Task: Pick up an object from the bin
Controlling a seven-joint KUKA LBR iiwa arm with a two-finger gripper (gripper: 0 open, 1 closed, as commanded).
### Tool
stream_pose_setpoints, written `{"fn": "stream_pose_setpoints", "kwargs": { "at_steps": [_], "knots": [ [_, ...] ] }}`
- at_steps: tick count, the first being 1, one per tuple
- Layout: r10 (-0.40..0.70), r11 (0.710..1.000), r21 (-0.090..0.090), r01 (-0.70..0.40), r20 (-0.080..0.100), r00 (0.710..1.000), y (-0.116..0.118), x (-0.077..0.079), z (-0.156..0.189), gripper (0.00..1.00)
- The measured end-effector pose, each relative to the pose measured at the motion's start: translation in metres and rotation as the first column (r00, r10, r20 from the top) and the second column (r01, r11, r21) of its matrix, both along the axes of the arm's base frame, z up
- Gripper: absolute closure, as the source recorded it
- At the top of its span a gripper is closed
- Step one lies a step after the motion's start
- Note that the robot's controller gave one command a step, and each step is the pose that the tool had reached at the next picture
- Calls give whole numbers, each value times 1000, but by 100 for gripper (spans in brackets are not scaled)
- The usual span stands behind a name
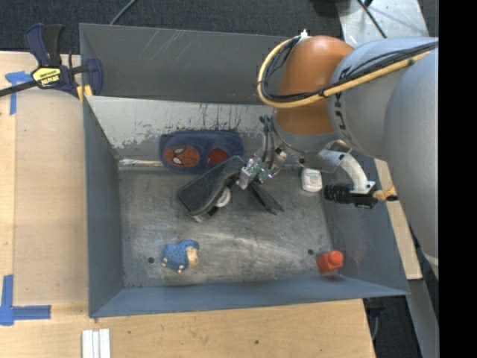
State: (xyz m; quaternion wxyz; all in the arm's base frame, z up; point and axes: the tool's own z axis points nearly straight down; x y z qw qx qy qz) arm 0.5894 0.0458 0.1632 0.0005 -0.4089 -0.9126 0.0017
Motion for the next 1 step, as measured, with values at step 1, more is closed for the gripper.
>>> {"fn": "stream_pose_setpoints", "kwargs": {
  "at_steps": [1],
  "knots": [
    [5,1000,1,-5,0,1000,-1,-1,32,100]
  ]
}}
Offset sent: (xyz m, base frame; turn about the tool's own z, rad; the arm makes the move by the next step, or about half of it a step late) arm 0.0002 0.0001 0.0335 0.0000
